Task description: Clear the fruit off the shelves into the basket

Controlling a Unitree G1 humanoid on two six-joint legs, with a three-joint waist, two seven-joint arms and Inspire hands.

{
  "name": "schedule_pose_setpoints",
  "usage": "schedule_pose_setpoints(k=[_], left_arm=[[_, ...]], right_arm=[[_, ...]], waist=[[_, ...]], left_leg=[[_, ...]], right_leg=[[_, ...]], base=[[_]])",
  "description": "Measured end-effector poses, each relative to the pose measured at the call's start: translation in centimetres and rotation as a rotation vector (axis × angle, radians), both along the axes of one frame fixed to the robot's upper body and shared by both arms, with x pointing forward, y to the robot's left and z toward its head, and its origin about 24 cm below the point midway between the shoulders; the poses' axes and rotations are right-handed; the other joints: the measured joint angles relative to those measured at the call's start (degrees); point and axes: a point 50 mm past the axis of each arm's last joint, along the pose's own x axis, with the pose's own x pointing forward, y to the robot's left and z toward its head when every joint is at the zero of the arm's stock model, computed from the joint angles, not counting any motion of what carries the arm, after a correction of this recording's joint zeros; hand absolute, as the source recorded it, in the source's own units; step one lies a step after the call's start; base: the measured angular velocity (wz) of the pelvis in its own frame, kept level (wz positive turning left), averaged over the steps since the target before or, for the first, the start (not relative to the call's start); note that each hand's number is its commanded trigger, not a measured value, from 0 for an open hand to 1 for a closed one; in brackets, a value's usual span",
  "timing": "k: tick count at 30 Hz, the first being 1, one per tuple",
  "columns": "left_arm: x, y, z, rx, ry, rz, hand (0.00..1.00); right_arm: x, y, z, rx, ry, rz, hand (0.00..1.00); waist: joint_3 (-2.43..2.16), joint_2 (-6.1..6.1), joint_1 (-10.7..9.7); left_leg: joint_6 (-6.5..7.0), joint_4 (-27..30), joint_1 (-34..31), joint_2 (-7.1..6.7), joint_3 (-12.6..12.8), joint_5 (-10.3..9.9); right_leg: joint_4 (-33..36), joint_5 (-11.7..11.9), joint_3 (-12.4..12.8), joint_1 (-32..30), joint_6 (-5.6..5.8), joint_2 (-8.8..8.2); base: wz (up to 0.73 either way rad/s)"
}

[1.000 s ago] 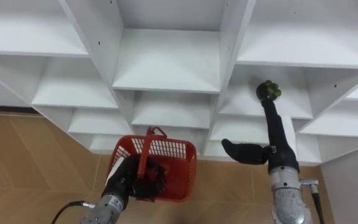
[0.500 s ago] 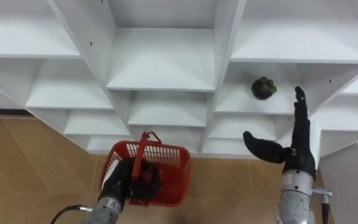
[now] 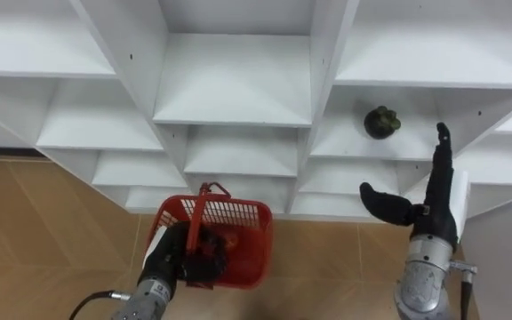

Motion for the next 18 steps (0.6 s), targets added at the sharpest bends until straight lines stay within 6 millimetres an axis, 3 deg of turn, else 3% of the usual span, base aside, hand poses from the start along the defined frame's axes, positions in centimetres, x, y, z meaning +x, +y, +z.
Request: schedule_pose_setpoints(k=[7,15,18], left_arm=[[0.3,0.2,0.2,0.002,-0.011,0.003,1.00],[0.7,0.6,0.6,-0.009,-0.032,0.015,1.00],[0.7,0.7,0.7,-0.008,-0.032,0.014,1.00]], right_arm=[[1.7,0.2,1.4,0.010,-0.060,0.007,0.00],[1.9,0.0,1.5,0.009,-0.066,-0.003,0.00],[2.0,-0.5,1.6,0.004,-0.069,-0.029,0.00]], waist=[[0.02,-0.07,0.2],[0.08,-0.29,0.3],[0.33,-0.69,0.5]], left_leg=[[0.05,1.1,-2.3,0.00,0.1,0.0],[0.12,1.6,-3.0,0.02,0.0,0.1],[0.12,1.6,-3.0,0.02,0.0,0.1]], right_leg=[[1.3,0.0,0.0,-2.3,-0.03,-0.26],[2.0,-0.2,0.2,-3.2,-0.12,-0.33],[2.1,-0.2,0.1,-3.2,-0.15,-0.36]], base=[[0.00],[0.00],[0.00]])
